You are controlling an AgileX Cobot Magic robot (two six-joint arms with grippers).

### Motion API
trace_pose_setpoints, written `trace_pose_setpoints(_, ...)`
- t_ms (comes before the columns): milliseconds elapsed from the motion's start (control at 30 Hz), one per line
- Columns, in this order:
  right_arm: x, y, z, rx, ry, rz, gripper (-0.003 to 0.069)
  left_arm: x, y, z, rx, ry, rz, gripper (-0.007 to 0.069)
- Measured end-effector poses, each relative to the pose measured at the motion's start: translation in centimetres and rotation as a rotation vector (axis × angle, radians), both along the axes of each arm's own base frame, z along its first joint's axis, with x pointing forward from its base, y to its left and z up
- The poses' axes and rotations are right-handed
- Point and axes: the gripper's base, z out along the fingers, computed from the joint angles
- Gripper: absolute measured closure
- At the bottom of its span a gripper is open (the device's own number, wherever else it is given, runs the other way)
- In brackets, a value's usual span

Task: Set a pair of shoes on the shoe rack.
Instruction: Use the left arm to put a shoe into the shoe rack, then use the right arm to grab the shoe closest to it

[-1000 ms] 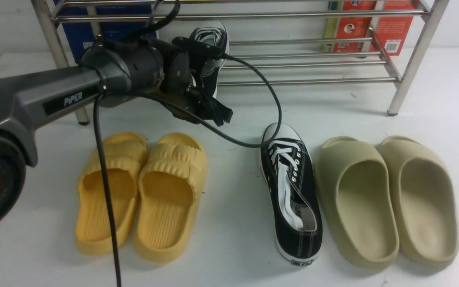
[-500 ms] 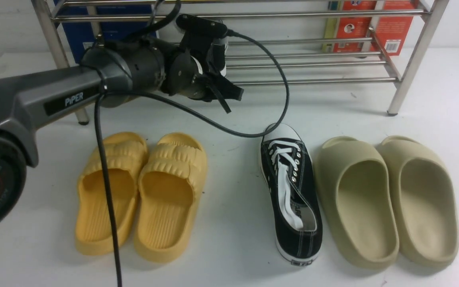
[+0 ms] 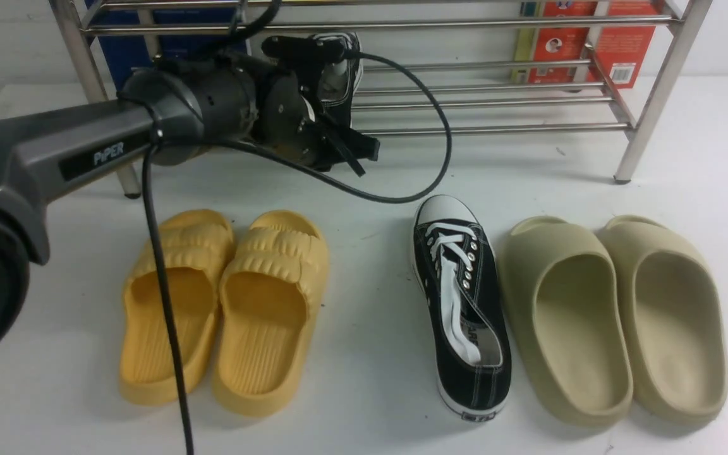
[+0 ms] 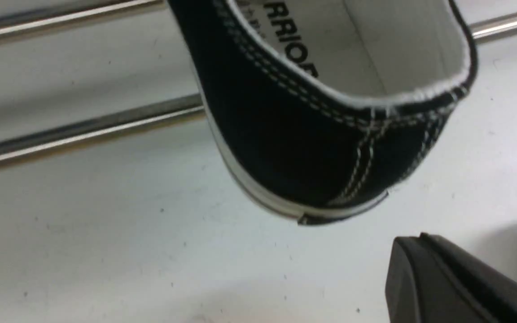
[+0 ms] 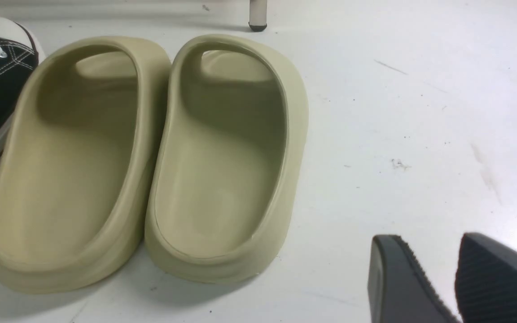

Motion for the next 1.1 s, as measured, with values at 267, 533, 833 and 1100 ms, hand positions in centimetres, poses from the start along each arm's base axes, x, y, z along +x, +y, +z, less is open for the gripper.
trace_pose_setpoints(267,0.0,0.0,0.0,0.000,0.000,0.000,0.0420,-4.7,1.3,3.2,-0.031,0.153,-0.014,0.0638)
trace_pose_setpoints(533,0.0,0.0,0.0,0.000,0.000,0.000,0.0420,-17.3,5.6,8.2,-0.271,-0.028,-0.032,0.0638)
trace_pose_setpoints(833,0.0,0.0,0.0,0.000,0.000,0.000,0.0420,-30.0,10.7,7.0,-0.447,-0.267,-0.071,0.0638)
trace_pose_setpoints(1100,0.0,0.0,0.0,0.000,0.000,0.000,0.0420,-37.2,14.0,4.0,-0.569,-0.530,-0.080,0.0638)
